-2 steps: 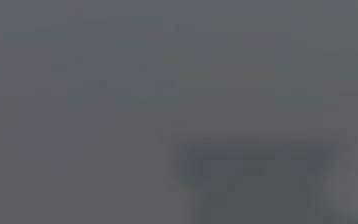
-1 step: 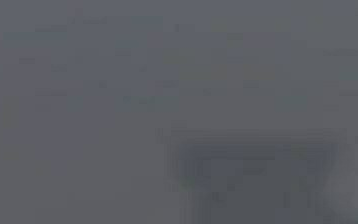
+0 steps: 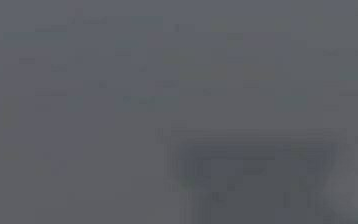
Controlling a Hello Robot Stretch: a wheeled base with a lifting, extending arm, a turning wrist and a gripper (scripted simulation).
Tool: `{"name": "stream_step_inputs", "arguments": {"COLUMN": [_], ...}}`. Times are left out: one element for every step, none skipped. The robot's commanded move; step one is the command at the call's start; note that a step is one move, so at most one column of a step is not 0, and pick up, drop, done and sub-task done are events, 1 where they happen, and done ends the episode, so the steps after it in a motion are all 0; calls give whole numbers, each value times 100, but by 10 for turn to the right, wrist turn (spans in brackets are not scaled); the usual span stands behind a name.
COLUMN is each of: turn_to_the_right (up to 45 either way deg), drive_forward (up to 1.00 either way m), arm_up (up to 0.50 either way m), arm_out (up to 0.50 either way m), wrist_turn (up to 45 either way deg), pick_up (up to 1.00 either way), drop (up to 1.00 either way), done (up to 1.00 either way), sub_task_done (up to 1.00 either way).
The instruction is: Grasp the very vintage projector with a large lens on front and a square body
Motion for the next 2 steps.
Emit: {"name": "stream_step_inputs", "arguments": {"turn_to_the_right": [0, 0], "drive_forward": [0, 0], "arm_up": [0, 0], "arm_out": [0, 0], "wrist_turn": [0, 0], "pick_up": [100, 0], "drop": [0, 0], "done": [0, 100], "sub_task_done": [0, 0]}}
